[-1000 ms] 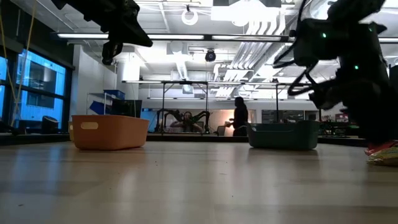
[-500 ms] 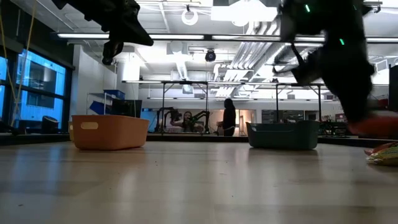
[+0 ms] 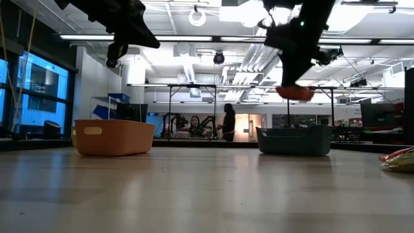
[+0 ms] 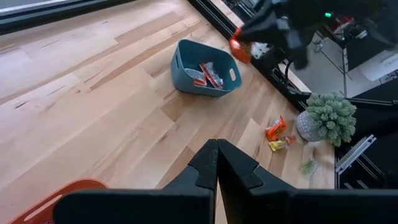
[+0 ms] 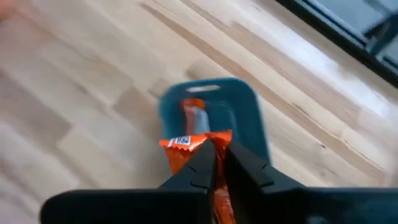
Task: Sort candy
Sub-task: Put the top orange chocolate into the blue bin, then put the orange chocolate into the blue bin
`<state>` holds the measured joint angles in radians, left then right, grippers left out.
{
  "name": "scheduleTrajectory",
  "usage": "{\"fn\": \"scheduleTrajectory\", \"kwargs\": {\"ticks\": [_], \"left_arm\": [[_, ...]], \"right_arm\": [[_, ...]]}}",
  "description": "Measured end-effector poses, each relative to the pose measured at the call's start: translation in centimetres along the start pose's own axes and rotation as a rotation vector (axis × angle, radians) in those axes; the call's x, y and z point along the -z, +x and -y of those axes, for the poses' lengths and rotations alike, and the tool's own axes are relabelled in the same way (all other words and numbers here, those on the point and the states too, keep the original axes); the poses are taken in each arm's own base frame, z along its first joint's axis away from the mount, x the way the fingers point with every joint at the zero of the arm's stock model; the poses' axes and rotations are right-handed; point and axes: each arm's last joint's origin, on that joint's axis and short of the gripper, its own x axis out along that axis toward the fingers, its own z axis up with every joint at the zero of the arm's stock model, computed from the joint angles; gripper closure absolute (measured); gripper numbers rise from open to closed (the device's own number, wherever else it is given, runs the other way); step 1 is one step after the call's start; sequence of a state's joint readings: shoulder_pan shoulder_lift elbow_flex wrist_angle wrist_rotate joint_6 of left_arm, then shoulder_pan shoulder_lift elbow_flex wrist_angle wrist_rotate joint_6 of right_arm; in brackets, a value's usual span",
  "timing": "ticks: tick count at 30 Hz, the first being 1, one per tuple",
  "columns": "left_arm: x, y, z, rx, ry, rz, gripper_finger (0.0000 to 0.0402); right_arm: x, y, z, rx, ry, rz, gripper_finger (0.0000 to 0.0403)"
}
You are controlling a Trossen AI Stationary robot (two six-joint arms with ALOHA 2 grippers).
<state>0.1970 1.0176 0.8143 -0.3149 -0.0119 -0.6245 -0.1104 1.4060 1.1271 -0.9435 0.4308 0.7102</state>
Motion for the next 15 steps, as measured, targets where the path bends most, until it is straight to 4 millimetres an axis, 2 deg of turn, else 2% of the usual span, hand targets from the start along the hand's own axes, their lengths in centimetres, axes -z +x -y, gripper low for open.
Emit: {"fn": "scheduleTrajectory", "kwargs": {"ticks": [4, 8, 12, 15], "left_arm": [[0.1, 0.0, 0.0, 0.006, -0.001, -0.007, 0.0401], [0.1, 0.0, 0.0, 0.011, 0.0, -0.013, 0.0402], [0.1, 0.0, 0.0, 0.007, 0.002, -0.018, 0.0401], [0.2, 0.0, 0.0, 0.005, 0.016, -0.021, 0.0401]], "right_arm": [[0.0, 1.0, 0.7, 0.019, -0.016, -0.026, 0.0338], [0.3, 1.0, 0.9, 0.02, -0.034, -0.062, 0.0294], [1.4, 0.5, 0.1, -0.119, -0.062, -0.201, 0.0262], [3.1, -0.4, -1.0, -0.234, -0.084, -0.362, 0.0254]]}}
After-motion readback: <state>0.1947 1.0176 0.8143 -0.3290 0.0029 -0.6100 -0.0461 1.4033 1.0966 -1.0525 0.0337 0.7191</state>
